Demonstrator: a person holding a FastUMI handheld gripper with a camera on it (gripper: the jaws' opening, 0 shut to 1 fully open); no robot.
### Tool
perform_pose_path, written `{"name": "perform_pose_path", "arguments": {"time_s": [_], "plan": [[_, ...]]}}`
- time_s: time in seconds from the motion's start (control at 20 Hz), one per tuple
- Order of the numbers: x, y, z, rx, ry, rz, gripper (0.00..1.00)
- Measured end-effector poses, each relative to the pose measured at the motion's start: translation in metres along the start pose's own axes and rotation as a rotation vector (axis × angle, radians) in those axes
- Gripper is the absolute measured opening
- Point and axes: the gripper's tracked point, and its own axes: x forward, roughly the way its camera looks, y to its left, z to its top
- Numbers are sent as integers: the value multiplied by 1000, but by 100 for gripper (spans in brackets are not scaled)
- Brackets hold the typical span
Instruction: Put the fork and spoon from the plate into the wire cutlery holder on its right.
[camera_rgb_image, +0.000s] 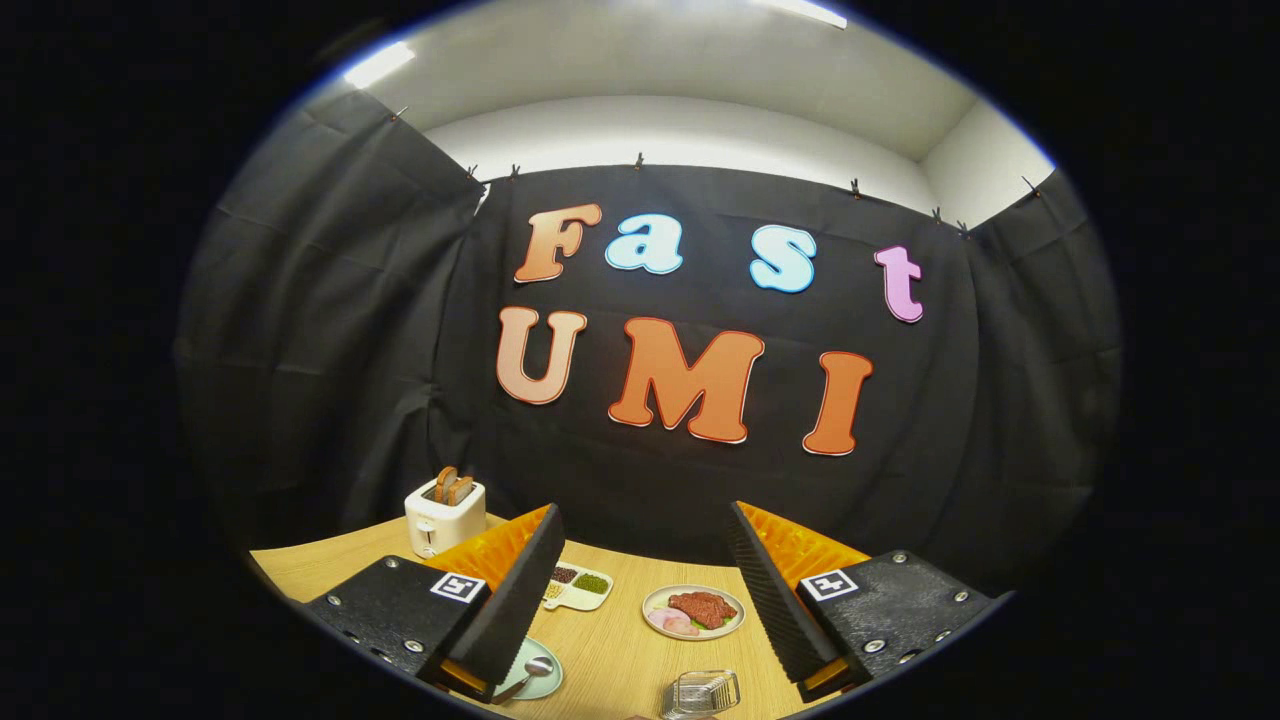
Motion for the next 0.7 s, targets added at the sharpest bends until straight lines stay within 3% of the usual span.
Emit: {"name": "perform_pose_path", "arguments": {"time_s": [0.7], "plan": [[7, 6, -9, 3, 19, 15, 98]]}}
